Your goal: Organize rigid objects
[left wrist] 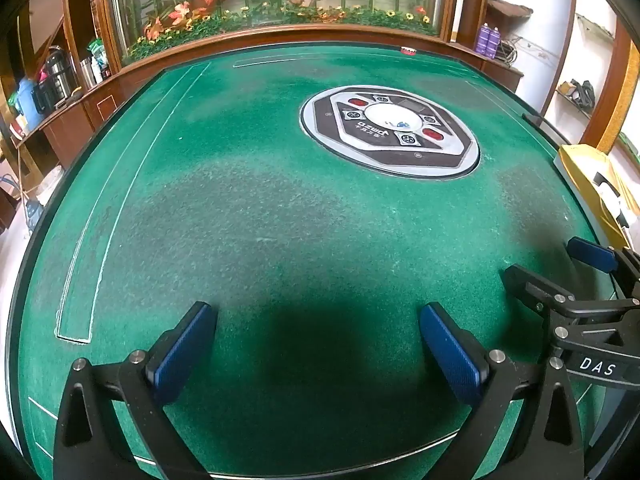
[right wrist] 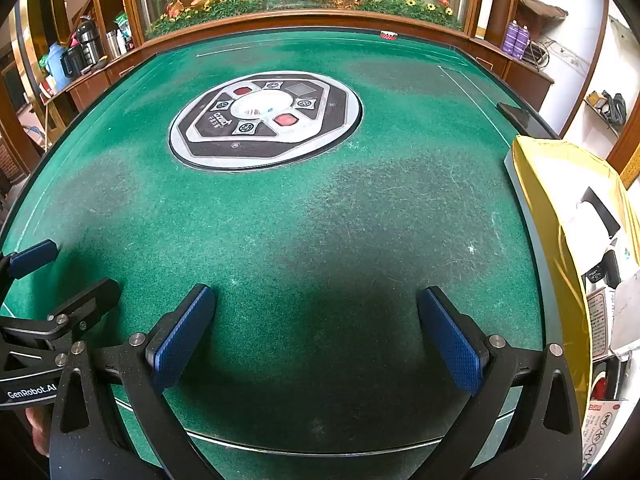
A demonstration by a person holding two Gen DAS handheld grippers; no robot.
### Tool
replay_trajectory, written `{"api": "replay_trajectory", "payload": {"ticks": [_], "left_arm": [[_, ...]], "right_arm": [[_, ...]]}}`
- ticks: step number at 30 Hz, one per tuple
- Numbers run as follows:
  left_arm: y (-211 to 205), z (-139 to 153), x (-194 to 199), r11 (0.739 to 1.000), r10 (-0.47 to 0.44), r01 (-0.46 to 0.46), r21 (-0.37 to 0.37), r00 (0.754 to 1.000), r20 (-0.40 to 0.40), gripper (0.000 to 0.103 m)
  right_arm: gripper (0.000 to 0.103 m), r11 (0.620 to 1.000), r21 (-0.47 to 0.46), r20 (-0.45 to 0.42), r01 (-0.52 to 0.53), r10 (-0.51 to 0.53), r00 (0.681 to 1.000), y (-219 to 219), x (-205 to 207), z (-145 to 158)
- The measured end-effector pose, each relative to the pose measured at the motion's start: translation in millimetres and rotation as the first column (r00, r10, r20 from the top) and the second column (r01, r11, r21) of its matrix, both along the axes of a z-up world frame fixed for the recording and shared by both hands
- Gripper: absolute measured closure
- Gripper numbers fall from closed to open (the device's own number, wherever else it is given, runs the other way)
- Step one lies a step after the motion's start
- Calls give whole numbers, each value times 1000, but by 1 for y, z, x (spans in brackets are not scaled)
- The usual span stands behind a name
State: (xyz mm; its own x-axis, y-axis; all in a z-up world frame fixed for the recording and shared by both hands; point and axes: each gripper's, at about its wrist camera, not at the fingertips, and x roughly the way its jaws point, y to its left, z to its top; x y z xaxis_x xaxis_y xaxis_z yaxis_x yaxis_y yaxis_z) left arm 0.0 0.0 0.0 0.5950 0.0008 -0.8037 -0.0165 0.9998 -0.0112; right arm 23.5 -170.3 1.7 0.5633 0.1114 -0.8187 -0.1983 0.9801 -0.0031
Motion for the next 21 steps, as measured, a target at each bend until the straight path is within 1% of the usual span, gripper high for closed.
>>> {"api": "replay_trajectory", "payload": {"ticks": [21], "left_arm": [[0, 0, 0, 1000, 0, 0, -3, 1000, 0, 0]], "right_arm": [[0, 1000, -2, 1, 0, 0, 1000, -1, 0, 0]]}}
